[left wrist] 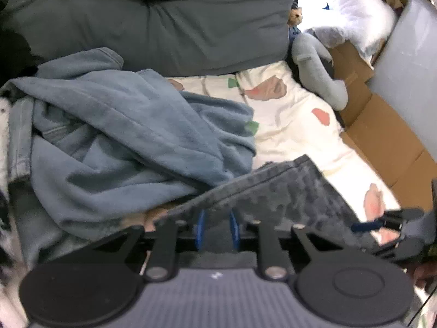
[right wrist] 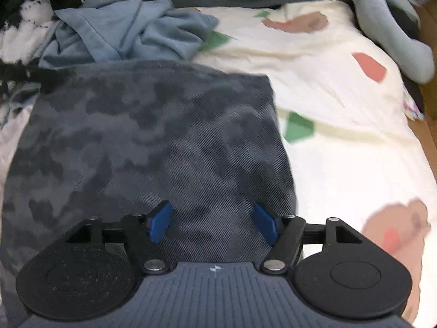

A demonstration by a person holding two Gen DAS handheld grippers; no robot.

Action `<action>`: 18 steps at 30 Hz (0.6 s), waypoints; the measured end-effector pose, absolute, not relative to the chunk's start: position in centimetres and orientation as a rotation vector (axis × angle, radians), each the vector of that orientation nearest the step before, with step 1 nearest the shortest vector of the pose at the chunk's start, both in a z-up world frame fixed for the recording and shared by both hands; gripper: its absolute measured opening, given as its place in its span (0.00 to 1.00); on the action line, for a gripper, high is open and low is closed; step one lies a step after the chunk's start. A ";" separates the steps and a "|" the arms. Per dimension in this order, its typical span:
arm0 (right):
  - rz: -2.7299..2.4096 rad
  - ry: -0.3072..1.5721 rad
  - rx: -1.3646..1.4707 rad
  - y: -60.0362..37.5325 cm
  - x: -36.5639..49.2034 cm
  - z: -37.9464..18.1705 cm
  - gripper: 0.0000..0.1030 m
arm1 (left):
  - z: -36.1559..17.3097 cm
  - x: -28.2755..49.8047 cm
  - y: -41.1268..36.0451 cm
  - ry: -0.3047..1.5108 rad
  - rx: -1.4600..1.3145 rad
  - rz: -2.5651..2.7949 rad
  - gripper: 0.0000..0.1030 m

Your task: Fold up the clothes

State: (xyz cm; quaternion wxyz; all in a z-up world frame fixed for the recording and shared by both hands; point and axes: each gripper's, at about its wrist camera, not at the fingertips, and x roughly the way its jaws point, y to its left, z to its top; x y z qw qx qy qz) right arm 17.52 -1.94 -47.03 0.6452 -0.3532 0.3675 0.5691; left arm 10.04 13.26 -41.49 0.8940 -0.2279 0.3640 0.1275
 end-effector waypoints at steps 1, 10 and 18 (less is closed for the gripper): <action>1.289 0.841 -0.804 -2.5 17.7 -47.1 0.74 | -41.4 10.2 12.8 0.756 -0.476 0.247 0.22; 1.276 0.866 -0.860 -6.8 18.1 -47.9 0.82 | -42.1 11.1 7.6 0.831 -0.425 0.071 0.24; 1.243 0.907 -0.844 -11.9 18.2 -48.4 0.85 | -43.2 10.9 4.0 0.905 -0.397 -0.032 0.24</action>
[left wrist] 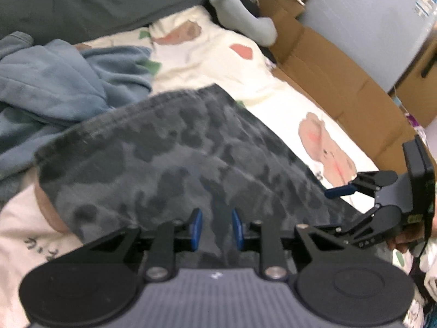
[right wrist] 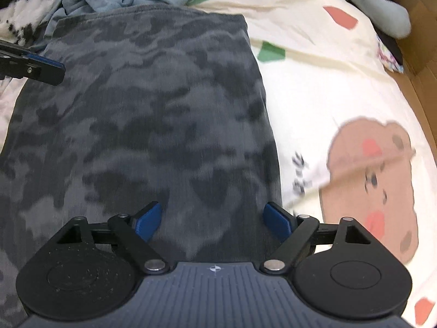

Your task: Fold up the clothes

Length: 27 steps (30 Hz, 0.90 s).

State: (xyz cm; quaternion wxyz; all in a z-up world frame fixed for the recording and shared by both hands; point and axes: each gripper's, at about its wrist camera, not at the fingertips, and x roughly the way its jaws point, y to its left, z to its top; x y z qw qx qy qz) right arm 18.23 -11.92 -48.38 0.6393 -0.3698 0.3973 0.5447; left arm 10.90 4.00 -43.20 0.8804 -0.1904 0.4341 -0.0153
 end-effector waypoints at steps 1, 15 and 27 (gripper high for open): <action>1.236 0.909 -0.841 -12.5 18.2 -48.4 0.85 | -43.2 10.9 3.8 0.906 -0.398 -0.039 0.25; 1.144 0.949 -0.847 -21.6 17.4 -48.2 0.84 | -43.5 11.3 -1.0 0.975 -0.334 -0.167 0.30; 1.069 0.949 -0.883 -27.5 16.0 -47.5 0.84 | -44.3 9.9 -2.6 1.047 -0.295 -0.228 0.31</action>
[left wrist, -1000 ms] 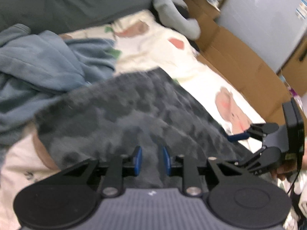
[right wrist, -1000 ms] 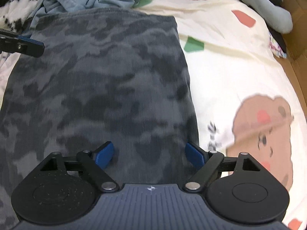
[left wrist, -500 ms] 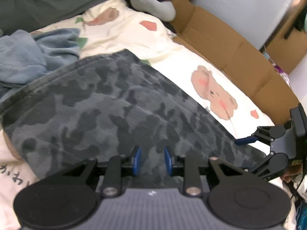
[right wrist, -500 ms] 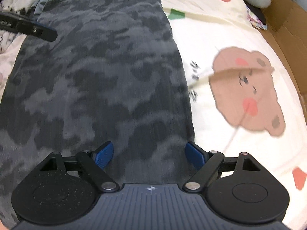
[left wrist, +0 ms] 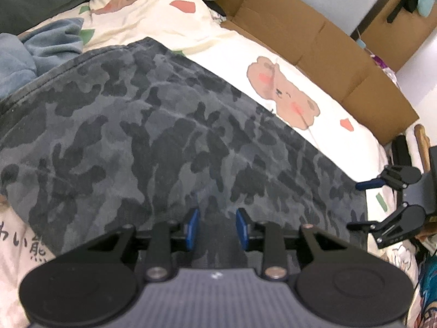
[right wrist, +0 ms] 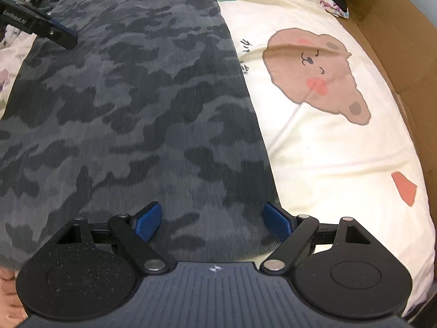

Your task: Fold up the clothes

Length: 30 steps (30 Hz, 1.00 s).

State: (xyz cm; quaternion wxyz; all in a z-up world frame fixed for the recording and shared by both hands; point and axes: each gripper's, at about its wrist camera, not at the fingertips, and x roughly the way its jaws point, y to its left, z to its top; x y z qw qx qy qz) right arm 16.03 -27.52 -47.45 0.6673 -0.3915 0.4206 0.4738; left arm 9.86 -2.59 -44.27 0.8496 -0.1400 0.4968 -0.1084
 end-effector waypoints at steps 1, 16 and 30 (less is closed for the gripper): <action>1.065 0.951 -0.884 -27.8 15.9 -47.3 0.84 | -44.3 9.7 -2.7 1.054 -0.289 -0.233 0.32; 0.937 0.944 -0.682 -30.1 15.5 -45.3 0.60 | -46.1 7.2 -4.0 1.158 -0.055 -0.288 0.30; 0.839 0.945 -0.582 -30.6 15.7 -47.9 0.54 | -43.3 6.7 -3.7 1.172 -0.135 -0.382 0.25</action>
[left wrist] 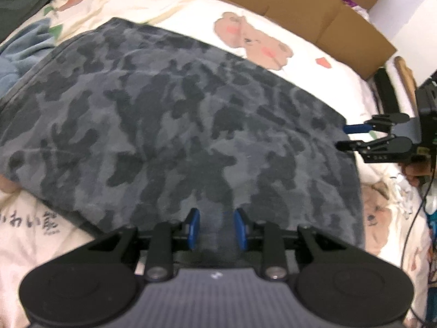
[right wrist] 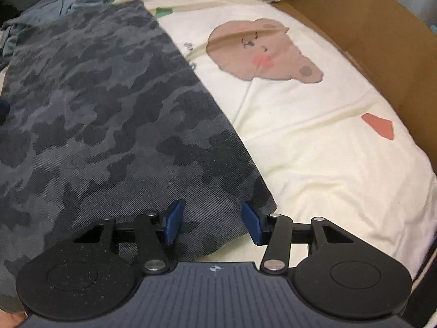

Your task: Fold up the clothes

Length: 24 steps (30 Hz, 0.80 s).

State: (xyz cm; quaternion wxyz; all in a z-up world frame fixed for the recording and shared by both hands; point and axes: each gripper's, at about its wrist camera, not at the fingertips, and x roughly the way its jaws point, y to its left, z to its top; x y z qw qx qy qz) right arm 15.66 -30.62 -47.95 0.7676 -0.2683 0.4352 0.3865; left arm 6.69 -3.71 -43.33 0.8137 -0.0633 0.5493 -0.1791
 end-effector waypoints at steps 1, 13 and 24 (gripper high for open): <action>0.842 0.944 -0.558 -30.8 15.4 -47.5 0.54 | -43.4 6.8 -4.0 1.175 -0.156 -0.395 0.23; 0.972 1.001 -0.543 -30.2 8.5 -47.3 0.54 | -44.5 5.4 -9.7 1.188 -0.219 -0.643 0.15; 1.065 1.053 -0.669 -29.2 2.0 -48.3 0.53 | -47.9 3.5 -11.4 1.279 -0.237 -0.682 0.14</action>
